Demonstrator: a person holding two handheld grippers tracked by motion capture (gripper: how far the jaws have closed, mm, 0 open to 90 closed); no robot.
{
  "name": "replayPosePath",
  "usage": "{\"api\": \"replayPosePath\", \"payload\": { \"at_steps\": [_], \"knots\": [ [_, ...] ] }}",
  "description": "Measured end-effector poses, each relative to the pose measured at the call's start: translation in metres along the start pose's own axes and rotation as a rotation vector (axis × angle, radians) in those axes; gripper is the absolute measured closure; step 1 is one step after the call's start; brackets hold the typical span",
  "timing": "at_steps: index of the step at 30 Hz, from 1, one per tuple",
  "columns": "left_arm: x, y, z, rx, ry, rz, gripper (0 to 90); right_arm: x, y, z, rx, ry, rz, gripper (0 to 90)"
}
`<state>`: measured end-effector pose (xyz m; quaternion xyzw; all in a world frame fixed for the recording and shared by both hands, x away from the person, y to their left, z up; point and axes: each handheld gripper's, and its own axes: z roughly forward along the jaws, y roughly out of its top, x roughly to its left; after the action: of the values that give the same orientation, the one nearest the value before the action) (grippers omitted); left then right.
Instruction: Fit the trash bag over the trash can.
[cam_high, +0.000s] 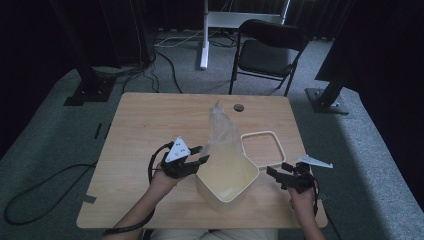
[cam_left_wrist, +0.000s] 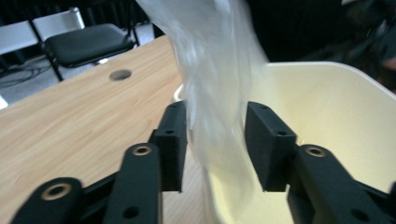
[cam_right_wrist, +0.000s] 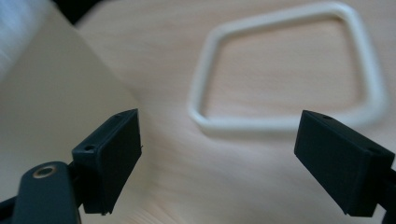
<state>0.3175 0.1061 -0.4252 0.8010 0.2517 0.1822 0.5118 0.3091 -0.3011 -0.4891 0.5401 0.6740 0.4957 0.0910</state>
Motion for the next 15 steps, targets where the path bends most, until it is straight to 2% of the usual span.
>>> {"api": "replayPosePath", "payload": {
  "at_steps": [2,4,6,7,8,9,10,12,13,15],
  "knots": [
    [0.004,-0.004,-0.006,0.001,-0.001,-0.028,58.7,0.011,0.014,0.002,-0.005,0.1,0.008,14.0],
    [0.006,-0.006,-0.005,0.013,-0.009,-0.046,58.5,0.025,0.027,0.007,0.002,0.147,-0.016,14.1],
    [0.007,-0.006,-0.002,0.031,-0.004,-0.042,58.5,0.038,0.038,0.011,0.003,0.192,-0.038,19.1],
    [0.007,-0.006,-0.002,0.031,-0.004,-0.042,58.4,0.038,0.038,0.011,0.003,0.192,-0.038,19.1],
    [0.009,-0.007,0.002,0.035,-0.003,-0.049,58.4,0.044,0.043,0.014,0.003,0.198,-0.054,23.6],
    [0.01,-0.008,0.003,0.038,-0.001,-0.055,58.4,0.053,0.05,0.02,0.023,0.208,-0.09,33.8],
    [0.011,-0.008,0.005,0.042,-0.002,-0.061,58.4,0.056,0.053,0.023,0.033,0.212,-0.102,34.1],
    [0.014,-0.011,0.009,0.049,0.006,-0.077,58.4,0.061,0.057,0.031,0.058,0.222,-0.123,43.4],
    [0.015,-0.011,0.01,0.053,0.006,-0.082,58.4,0.065,0.06,0.039,0.088,0.213,-0.144,46.2],
    [0.017,-0.013,0.011,0.048,0.006,-0.093,58.5,0.068,0.061,0.046,0.119,0.205,-0.169,58.0]
  ]
}}
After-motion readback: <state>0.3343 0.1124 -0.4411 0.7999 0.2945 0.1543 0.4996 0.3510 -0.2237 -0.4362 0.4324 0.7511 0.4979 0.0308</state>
